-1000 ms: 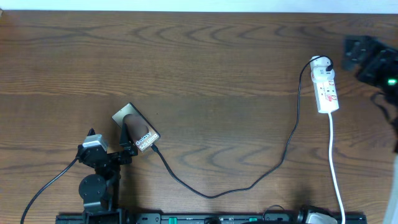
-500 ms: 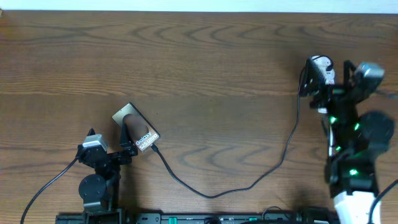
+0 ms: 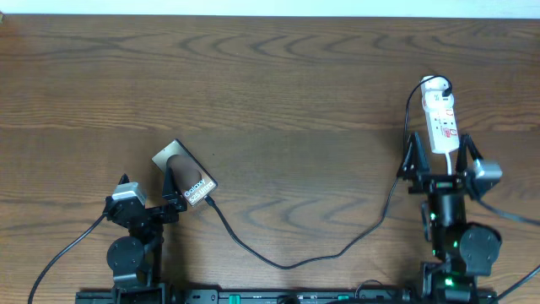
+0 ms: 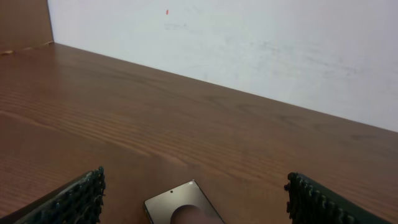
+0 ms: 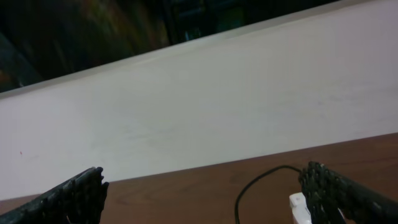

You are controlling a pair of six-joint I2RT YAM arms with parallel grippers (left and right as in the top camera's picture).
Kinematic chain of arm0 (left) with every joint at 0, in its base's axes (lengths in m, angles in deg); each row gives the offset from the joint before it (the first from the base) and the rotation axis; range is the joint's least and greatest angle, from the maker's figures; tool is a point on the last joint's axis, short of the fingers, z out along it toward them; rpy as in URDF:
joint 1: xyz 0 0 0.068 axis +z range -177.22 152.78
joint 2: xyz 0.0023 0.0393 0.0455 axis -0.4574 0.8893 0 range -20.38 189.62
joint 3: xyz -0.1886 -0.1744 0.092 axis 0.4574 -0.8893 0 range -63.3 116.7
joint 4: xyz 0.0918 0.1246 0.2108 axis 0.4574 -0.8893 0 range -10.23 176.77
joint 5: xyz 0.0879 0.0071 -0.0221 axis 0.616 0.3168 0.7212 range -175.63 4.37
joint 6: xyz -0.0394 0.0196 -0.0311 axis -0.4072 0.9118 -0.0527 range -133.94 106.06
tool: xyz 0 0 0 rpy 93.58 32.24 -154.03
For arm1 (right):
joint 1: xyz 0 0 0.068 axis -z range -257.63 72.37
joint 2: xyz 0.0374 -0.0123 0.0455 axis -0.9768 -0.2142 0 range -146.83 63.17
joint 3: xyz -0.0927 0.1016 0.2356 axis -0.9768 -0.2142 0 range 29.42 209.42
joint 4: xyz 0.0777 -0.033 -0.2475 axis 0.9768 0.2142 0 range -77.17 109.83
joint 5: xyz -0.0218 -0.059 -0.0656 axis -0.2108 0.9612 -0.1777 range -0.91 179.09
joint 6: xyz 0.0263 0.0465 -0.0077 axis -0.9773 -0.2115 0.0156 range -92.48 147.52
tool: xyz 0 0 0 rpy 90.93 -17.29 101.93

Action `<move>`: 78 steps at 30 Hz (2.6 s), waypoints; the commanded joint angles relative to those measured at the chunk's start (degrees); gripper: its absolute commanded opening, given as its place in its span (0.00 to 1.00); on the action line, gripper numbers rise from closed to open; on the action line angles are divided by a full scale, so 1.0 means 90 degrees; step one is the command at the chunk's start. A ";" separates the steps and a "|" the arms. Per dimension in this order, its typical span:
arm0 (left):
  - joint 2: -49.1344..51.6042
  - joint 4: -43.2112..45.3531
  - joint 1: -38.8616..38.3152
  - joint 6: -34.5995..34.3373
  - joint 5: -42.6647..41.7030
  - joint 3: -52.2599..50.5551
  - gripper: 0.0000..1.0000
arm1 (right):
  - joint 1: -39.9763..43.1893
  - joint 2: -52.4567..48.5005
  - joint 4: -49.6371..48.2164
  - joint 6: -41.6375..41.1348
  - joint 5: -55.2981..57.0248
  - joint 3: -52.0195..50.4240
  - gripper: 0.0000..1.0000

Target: Plug charger to phone and switch on socket

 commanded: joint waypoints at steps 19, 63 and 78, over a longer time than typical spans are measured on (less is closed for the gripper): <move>-0.0041 -0.0267 0.0027 0.0063 -0.0153 -0.0066 0.91 | -0.0675 0.2834 0.3274 -0.1474 0.2050 -0.0957 0.99; -0.0041 -0.0267 0.0027 0.0063 -0.0153 -0.0066 0.91 | -0.0908 0.2834 0.3604 0.0942 0.1649 -0.0962 0.99; -0.0041 -0.0270 0.0027 0.0063 -0.0153 -0.0066 0.91 | -0.0908 0.2834 0.3606 0.0942 0.1649 -0.0959 0.99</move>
